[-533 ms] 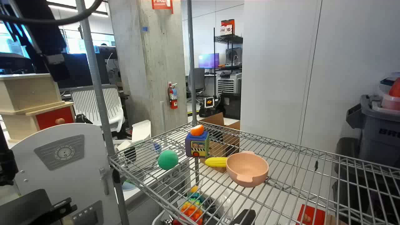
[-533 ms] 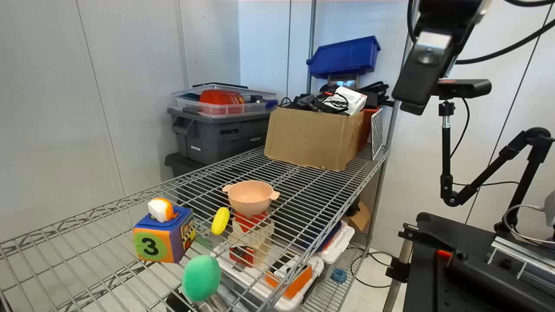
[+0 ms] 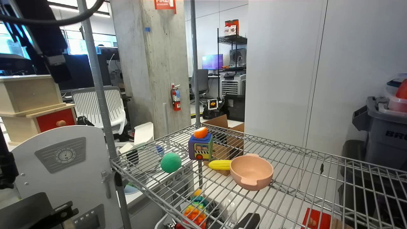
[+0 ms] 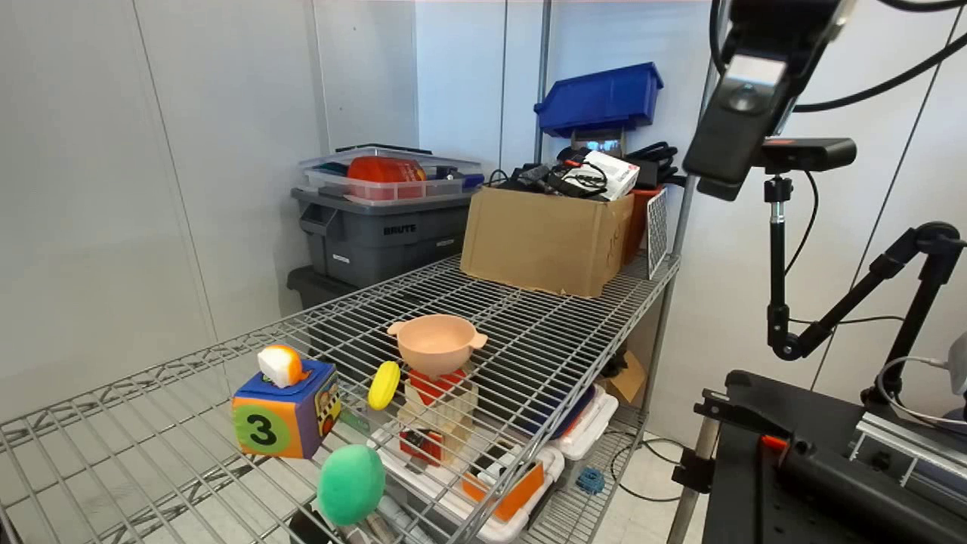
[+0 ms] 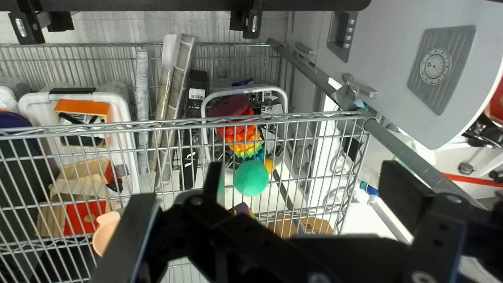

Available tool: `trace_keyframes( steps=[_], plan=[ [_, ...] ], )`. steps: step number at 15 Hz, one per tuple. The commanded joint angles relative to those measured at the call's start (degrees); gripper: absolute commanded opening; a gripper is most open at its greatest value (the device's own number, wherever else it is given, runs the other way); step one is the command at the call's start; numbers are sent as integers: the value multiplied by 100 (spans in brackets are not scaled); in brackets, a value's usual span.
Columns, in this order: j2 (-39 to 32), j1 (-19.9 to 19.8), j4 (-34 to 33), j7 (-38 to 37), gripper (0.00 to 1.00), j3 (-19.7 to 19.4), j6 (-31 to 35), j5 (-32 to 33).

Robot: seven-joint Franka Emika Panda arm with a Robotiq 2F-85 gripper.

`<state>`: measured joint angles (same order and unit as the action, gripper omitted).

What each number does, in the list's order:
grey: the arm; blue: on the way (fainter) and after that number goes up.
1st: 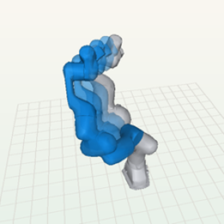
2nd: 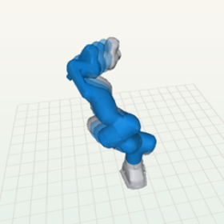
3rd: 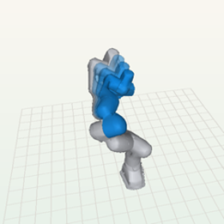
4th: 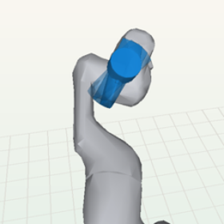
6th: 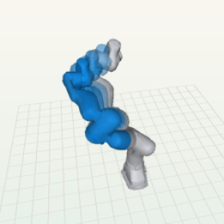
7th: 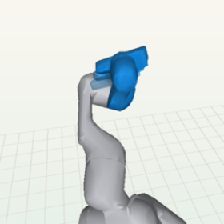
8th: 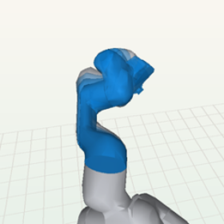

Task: Put the orange object in the bowl

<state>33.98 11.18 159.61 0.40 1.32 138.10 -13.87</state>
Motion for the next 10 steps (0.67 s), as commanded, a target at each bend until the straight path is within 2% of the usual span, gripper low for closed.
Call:
trace_keyframes(
  steps=[1, 5, 7, 10],
  plan=[
    [7, -34, -11, 16, 100, 31, -27, -20],
    [7, -34, -11, 16, 100, 31, -27, -20],
    [-614, -154, -283, 57, 100, 22, 256, 102],
    [-1617, -361, -1061, 194, 100, -86, 321, 315]
  ],
)
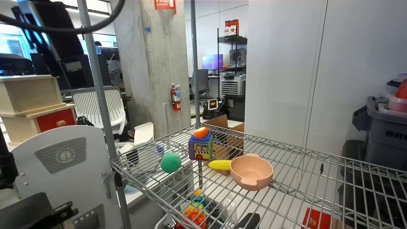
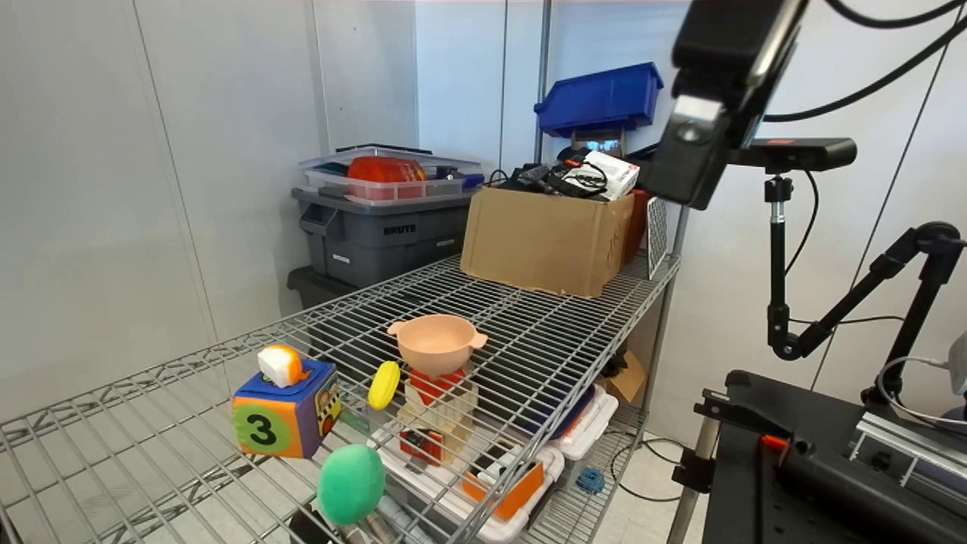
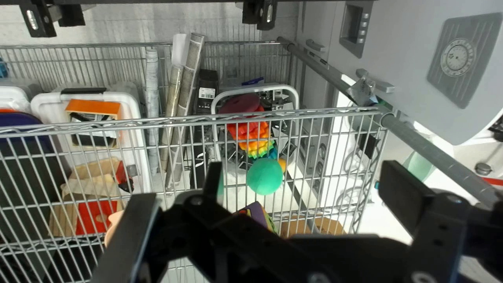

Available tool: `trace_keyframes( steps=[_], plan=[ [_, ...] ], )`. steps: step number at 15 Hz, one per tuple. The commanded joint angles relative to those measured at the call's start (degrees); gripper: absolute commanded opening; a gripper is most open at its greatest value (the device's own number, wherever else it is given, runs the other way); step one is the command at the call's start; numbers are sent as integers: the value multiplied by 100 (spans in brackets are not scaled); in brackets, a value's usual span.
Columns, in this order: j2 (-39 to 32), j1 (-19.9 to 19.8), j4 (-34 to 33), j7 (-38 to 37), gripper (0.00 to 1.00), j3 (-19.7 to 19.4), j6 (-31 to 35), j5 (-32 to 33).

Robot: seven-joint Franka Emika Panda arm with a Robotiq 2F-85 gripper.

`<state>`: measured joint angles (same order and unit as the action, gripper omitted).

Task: Put the orange object in the bowl

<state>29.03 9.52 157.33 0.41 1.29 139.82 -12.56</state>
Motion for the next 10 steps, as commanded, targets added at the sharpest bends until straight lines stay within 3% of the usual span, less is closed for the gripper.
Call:
trace_keyframes(
  steps=[1, 7, 10],
  plan=[
    [-1423, -231, -1105, 201, 100, -69, 163, 224],
    [-3412, -559, -3207, 41, 100, -23, -445, 636],
    [-4353, -592, -4258, -140, 100, 9, -1200, 665]
  ],
)
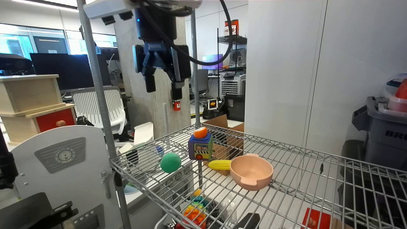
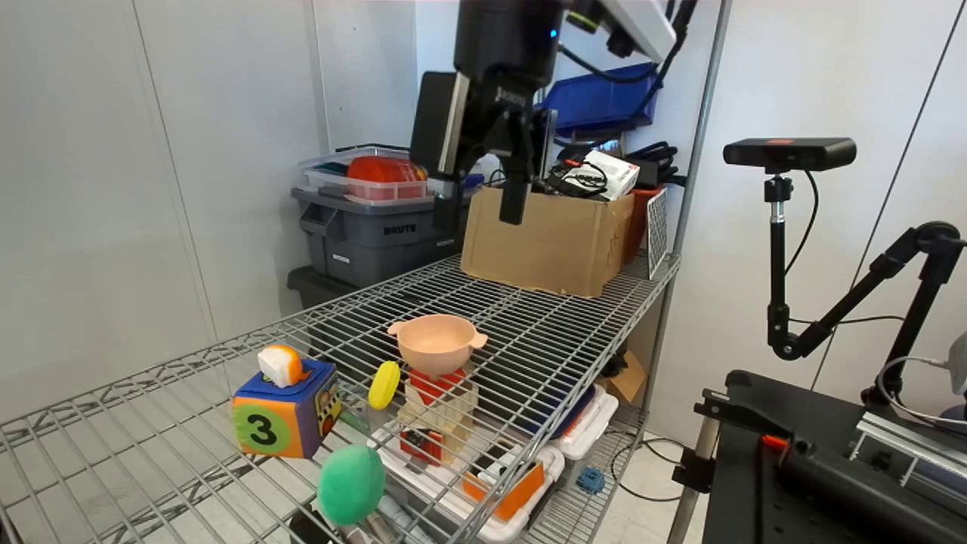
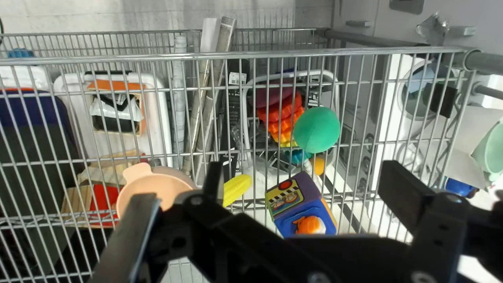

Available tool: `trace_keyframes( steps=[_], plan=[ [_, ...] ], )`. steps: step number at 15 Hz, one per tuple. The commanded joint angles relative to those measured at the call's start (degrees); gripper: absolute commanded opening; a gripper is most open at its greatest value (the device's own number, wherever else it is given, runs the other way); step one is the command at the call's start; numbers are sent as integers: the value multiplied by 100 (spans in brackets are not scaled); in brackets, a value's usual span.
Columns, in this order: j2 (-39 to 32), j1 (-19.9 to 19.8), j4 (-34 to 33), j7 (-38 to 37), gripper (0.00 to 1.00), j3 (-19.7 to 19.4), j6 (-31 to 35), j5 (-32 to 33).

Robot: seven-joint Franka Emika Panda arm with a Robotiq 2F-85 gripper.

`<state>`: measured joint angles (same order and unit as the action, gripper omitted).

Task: Put the orange object in the bowl

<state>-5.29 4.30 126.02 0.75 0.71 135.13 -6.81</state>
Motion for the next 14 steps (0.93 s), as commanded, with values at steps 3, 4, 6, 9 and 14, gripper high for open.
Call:
trace_keyframes(
  steps=[3, 4, 6, 9, 14],
  plan=[
    [-1696, -63, -2136, -125, 100, 156, -1313, -43],
    [-1945, -59, -2471, -49, 100, 215, -1430, -87],
    [-2448, -34, -3130, -83, 100, 277, -1693, -58],
    [-3165, 9, -4098, -149, 100, 317, -2076, -8],
    [-4324, 93, -5594, -213, 100, 343, -2506, 13]
  ],
)
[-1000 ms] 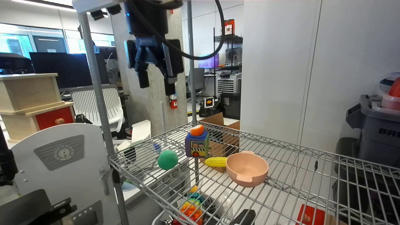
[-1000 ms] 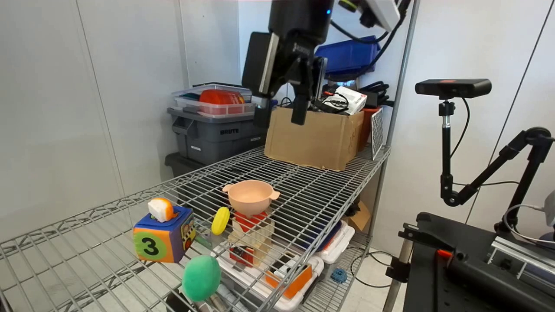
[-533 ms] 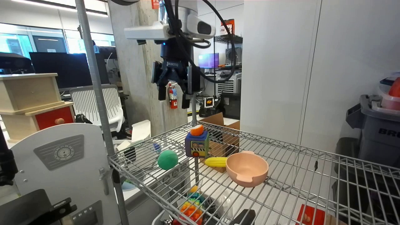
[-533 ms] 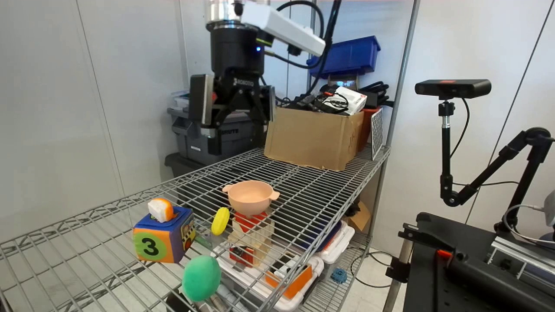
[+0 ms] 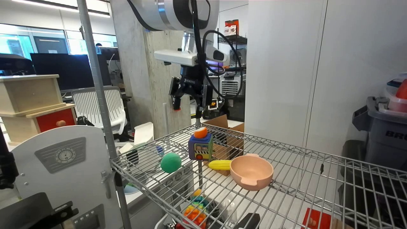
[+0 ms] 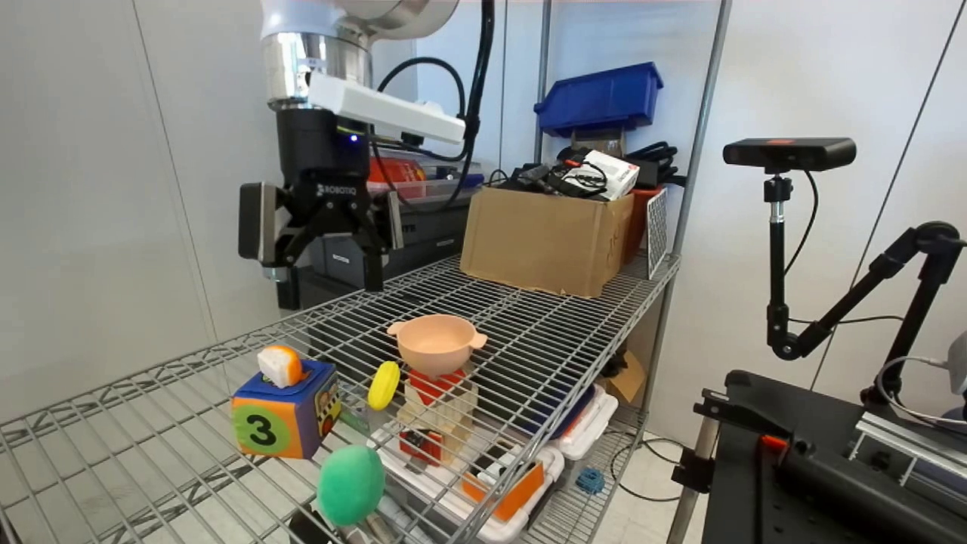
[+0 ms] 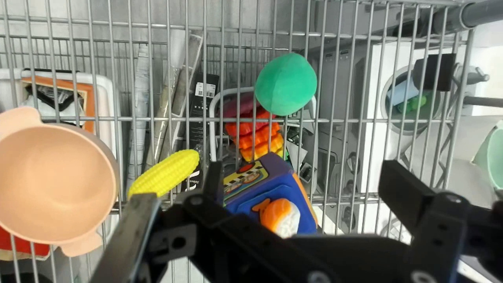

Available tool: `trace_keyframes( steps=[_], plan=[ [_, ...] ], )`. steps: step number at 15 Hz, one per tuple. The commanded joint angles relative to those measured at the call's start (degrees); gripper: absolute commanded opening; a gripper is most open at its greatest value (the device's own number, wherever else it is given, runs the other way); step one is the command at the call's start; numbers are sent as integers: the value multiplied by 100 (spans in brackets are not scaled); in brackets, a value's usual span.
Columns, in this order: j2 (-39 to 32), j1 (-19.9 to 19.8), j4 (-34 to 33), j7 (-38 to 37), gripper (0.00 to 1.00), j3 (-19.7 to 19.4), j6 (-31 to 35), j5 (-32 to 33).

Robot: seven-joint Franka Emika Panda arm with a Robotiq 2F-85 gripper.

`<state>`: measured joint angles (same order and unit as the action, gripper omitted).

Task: Put the orange object in the bowl

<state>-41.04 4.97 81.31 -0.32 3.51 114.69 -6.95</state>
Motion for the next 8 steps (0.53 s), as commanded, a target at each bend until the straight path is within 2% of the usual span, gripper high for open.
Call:
trace_keyframes(
  steps=[1, 8],
  plan=[
    [-955, 39, -1409, -102, 100, 68, -548, 31],
    [-2296, 197, -3280, -222, 100, 64, -1101, 63]
  ],
)
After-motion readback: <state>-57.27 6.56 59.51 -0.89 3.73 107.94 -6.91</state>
